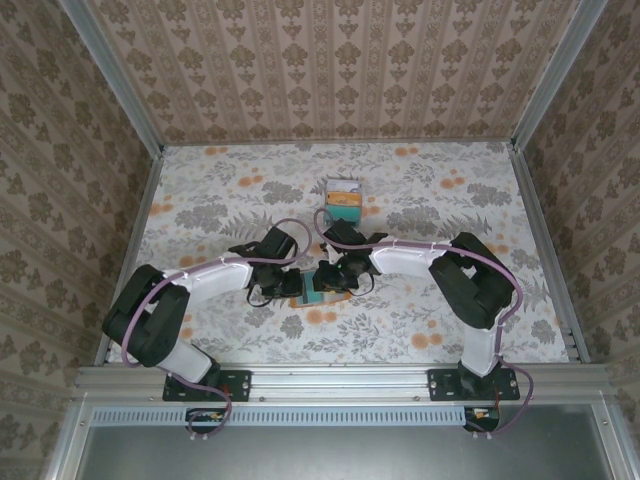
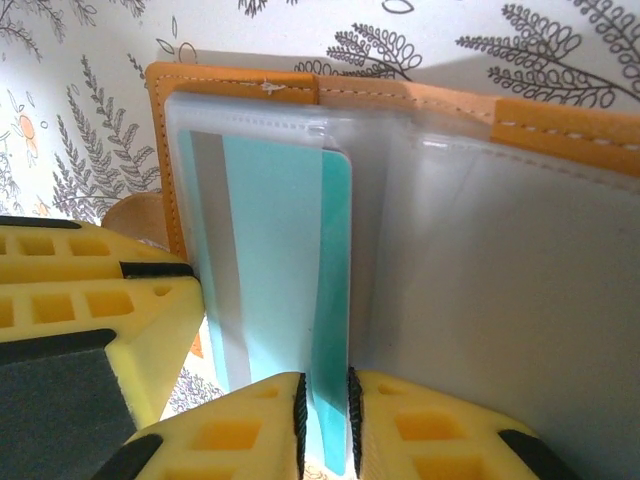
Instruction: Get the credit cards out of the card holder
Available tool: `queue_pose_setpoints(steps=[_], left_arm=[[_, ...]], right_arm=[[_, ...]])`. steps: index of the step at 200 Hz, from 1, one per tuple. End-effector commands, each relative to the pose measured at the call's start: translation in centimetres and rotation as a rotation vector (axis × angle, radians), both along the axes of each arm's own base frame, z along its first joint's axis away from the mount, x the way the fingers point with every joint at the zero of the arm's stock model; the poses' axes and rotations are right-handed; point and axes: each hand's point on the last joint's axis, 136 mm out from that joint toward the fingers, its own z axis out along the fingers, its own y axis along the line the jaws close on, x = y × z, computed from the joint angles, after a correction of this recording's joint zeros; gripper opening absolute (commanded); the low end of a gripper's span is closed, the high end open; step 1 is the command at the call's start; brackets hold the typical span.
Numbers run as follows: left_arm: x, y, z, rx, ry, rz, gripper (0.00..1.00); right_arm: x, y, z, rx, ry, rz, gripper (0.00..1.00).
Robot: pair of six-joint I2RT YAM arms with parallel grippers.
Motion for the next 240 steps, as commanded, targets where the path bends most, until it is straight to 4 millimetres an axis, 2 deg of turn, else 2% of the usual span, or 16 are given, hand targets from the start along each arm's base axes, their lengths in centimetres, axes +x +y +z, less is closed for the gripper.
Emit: queue_pose_setpoints(steps=[1, 10, 44, 54, 113, 148, 160, 183, 240], left_arm=[[-0.7, 0.6, -1.3, 0.053, 0.033, -0.012, 0.14], [-0.8, 0.7, -1.3, 0.055, 0.034, -0.013, 0.13], [-0.9, 1.1, -1.7, 0.082, 0.038, -0.014, 0.08], [-0.8, 1.4, -1.8, 0.096, 0.037, -0.015, 0.07], [-1.0, 2.4, -2.3, 0.144, 0.044, -0.014, 0.04], [-1.1, 2.3, -2.5, 0.143, 0.050, -0.020, 0.03], [-1.1, 2.2, -2.5, 0.139, 0.050, -0.021, 0.03], [-1.0, 2.1, -2.4, 0.133, 0.050, -0.024, 0.02], [-1.3, 1.8, -2.7, 0.128, 0.062, -0.031, 0.00]], right_arm=[[-0.6, -0.4, -1.2, -0.004, 0.047, -0.012, 0.18], [-0.6, -0.4, -1.2, -0.005, 0.047, -0.014, 0.12], [-0.6, -1.3, -1.1, -0.014, 0.044, -0.035, 0.05], [-0.6, -1.6, -1.2, -0.016, 0.044, -0.040, 0.00], [-0.5, -3.6, -0.8, -0.028, 0.028, -0.086, 0.00], [-0.7, -3.9, -0.8, -0.028, 0.027, -0.086, 0.00], [-0.7, -3.6, -0.8, -0.012, 0.027, -0.082, 0.16], [-0.2, -2.8, -0.8, 0.038, 0.023, -0.090, 0.26], [0.3, -1.9, -1.1, 0.092, 0.022, -0.112, 0.26]])
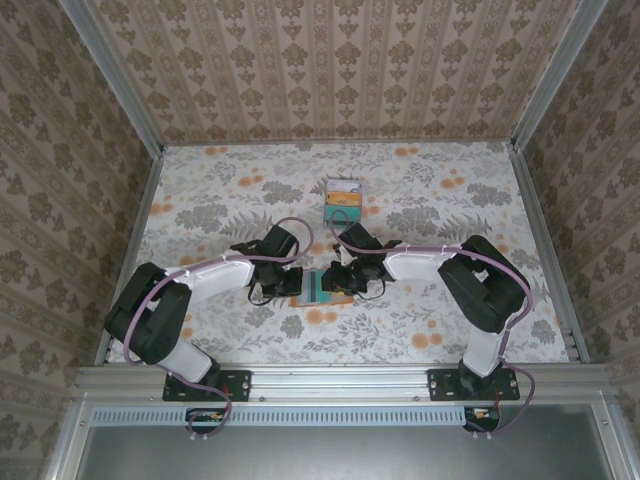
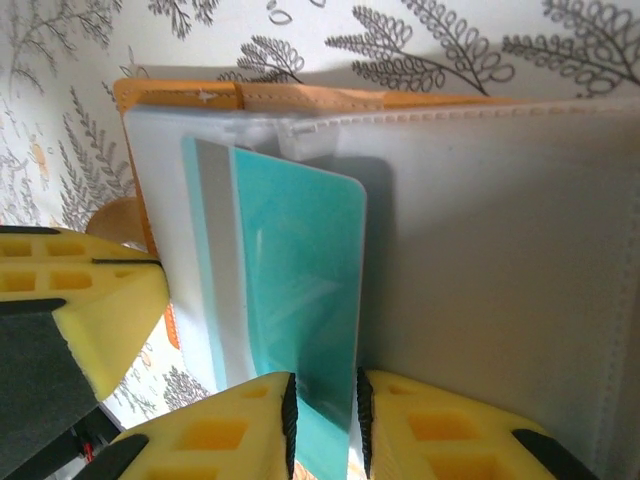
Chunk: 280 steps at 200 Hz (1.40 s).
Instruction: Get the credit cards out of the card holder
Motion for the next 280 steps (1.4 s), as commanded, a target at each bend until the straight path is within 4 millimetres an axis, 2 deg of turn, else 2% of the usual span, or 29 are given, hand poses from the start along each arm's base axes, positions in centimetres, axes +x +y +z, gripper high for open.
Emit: queue_pose_setpoints(steps=[1, 34, 59, 94, 142, 168, 201, 224, 245, 252, 280], left_arm=[[-1.6, 1.8, -2.6, 0.110, 0.061, -0.020, 0.00], [-1.6, 2.1, -2.6, 0.124, 0.057, -0.025, 0.00], [-1.6, 2.7, -2.7, 0.153, 0.052, -0.038, 0.00], [-1.2, 3.3, -2.9, 0.186, 0.050, -0.058, 0.00], [-0.3, 2.9, -2.8, 0.183, 0.039, -0.082, 0.00], [0.2, 2.6, -2.2, 0.166, 0.023, -0.091, 0.00], [0.7, 1.9, -0.8, 0.138, -0.002, -0.102, 0.02], [1.3, 1.3, 1.2, 0.101, -0.033, -0.101, 0.09], [2.0, 0.7, 3.8, 0.057, -0.085, -0.096, 0.31], [2.2, 0.6, 4.8, 0.041, -0.106, -0.090, 0.37], [3.1, 0.5, 8.7, -0.035, -0.185, -0.064, 0.58]], right_arm=[[0.1, 0.1, -0.7, 0.021, 0.017, -0.019, 0.26], [0.1, -0.5, -1.0, 0.003, 0.023, -0.032, 0.08], [0.1, -1.8, -1.1, -0.012, 0.023, -0.056, 0.04], [-0.4, -3.9, -1.3, -0.029, 0.027, -0.079, 0.03], [-1.1, -6.1, -0.7, -0.042, 0.007, -0.100, 0.01], [-1.3, -6.6, 0.3, -0.025, -0.032, -0.097, 0.01], [-1.1, -7.2, 2.8, -0.011, -0.101, -0.085, 0.00], [-0.8, -7.5, 5.6, -0.025, -0.167, -0.054, 0.00], [-0.3, -8.1, 7.6, -0.079, -0.230, -0.016, 0.00], [0.0, -8.1, 9.5, -0.076, -0.286, 0.002, 0.00], [1.2, -9.2, 12.8, -0.165, -0.424, 0.061, 0.00]])
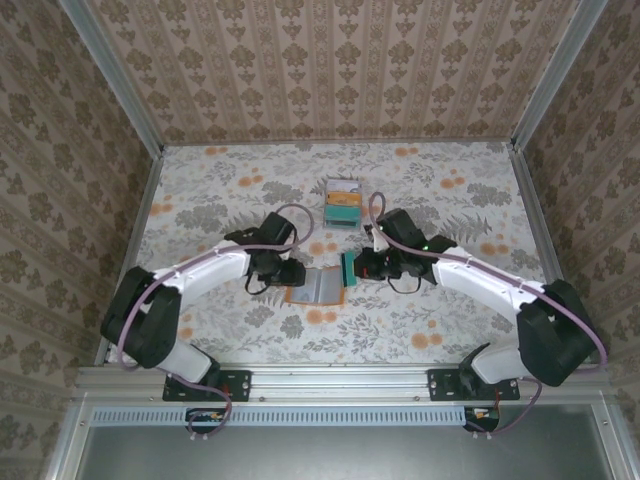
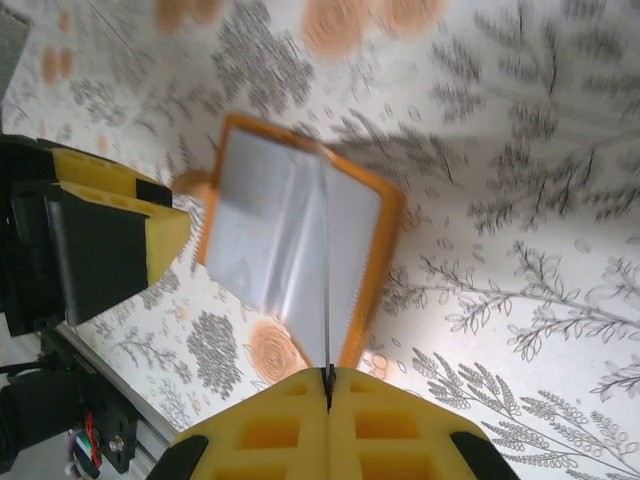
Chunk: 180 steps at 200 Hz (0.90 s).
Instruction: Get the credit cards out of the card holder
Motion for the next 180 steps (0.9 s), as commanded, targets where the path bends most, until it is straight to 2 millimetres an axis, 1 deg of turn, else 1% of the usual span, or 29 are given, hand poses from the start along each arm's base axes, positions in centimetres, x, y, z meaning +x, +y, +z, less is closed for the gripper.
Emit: queue_pose_setpoints(steps=[1, 13, 20, 26, 28, 32, 64, 72, 74, 77, 91, 103, 127, 145, 180], left_arm=[[1.0, 0.1, 4.4, -0.064, -0.084, 0.012, 0.59], [1.1, 0.3, 5.8, -0.088, -0.117, 0.020, 0.74], [1.2, 0.6, 6.6, -0.098, -0.135, 0.025, 0.85], [1.3, 0.8, 7.2, -0.106, -0.150, 0.031, 0.92], [1.4, 0.9, 7.4, -0.109, -0.155, 0.033, 0.97], [1.4, 1.1, 7.7, -0.112, -0.162, 0.038, 1.00], [1.7, 3.1, 10.1, -0.142, -0.226, 0.094, 1.00], [1.8, 3.8, 10.5, -0.144, -0.244, 0.114, 1.00], [1.8, 4.0, 10.6, -0.143, -0.247, 0.118, 1.00], [1.8, 4.2, 10.7, -0.141, -0.252, 0.123, 1.00], [1.7, 5.3, 11.4, -0.134, -0.285, 0.148, 1.00], [1.5, 5.8, 11.9, -0.139, -0.309, 0.155, 1.00], [0.8, 6.4, 11.9, -0.140, -0.325, 0.156, 1.00], [0.1, 6.7, 11.8, -0.148, -0.318, 0.177, 1.00], [-1.2, 7.5, 11.8, -0.152, -0.323, 0.195, 1.00]], right_arm=[[0.6, -1.9, 2.8, -0.138, -0.135, 0.062, 0.00], [1.3, -2.3, 3.9, -0.178, -0.202, 0.076, 0.00], [1.7, -2.4, 4.6, -0.199, -0.238, 0.083, 0.00], [2.2, -2.4, 5.2, -0.215, -0.275, 0.097, 0.00], [2.3, -2.4, 5.4, -0.220, -0.285, 0.102, 0.00], [2.3, -2.6, 5.6, -0.239, -0.292, 0.115, 0.00], [4.2, -2.9, 7.3, -0.374, -0.408, 0.221, 0.00], [4.7, -2.7, 8.3, -0.396, -0.450, 0.247, 0.00], [5.0, -2.6, 7.7, -0.411, -0.440, 0.258, 0.00], [5.2, -2.6, 7.6, -0.425, -0.445, 0.272, 0.00], [6.4, -2.3, 8.1, -0.488, -0.484, 0.322, 0.00], [7.4, -2.1, 8.0, -0.541, -0.498, 0.368, 0.00], [9.6, -1.7, 7.0, -0.657, -0.514, 0.463, 0.00], [11.5, -1.7, 5.8, -0.760, -0.537, 0.523, 0.00], [14.4, -0.8, 4.4, -0.856, -0.582, 0.624, 0.00]])
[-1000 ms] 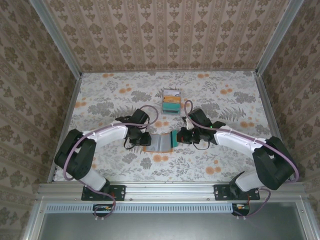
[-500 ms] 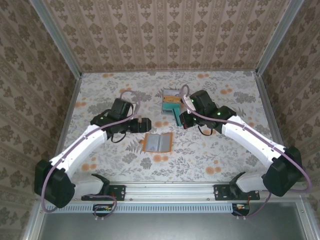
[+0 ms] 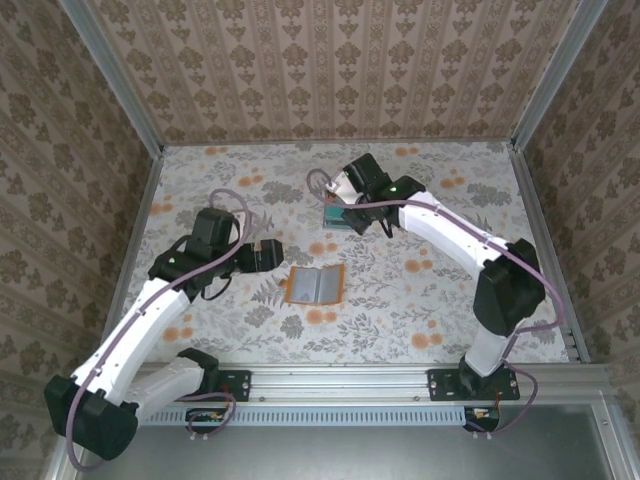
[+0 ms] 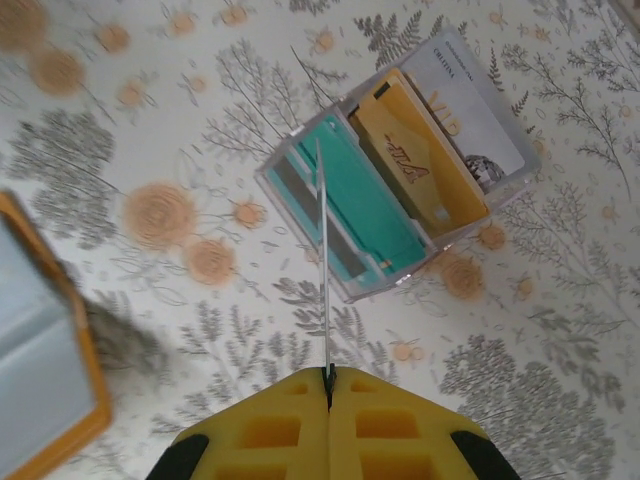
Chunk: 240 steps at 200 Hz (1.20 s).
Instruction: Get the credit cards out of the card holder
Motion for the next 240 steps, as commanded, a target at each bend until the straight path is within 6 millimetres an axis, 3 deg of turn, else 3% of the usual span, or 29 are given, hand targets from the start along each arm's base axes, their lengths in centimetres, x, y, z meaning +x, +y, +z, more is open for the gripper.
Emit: queue_pose_setpoints(steps=[1, 57, 88, 165, 240], left_arm=[[-1.1, 1.1, -0.4, 0.009, 0.016, 0.032, 1.00], [-2.2, 1.5, -1.3, 0.009, 0.058, 0.042, 1.00], [-1.9, 2.1, -1.5, 0.009, 0.066, 0.069, 1.00], [-1.5, 2.4, -1.9, 0.027, 0.079, 0.079, 1.00], [-1.2, 2.8, -2.1, 0.033, 0.084, 0.092, 1.00]], right_arm=[[1.8, -0.2, -0.1, -0.147, -0.058, 0.096, 0.00], [4.6, 0.5, -3.1, -0.295, -0.061, 0.195, 0.00], [5.4, 0.7, -3.9, -0.343, -0.087, 0.244, 0.00], [6.0, 1.1, -5.7, -0.396, -0.097, 0.319, 0.00], [4.9, 1.4, -7.1, -0.375, -0.053, 0.365, 0.00]])
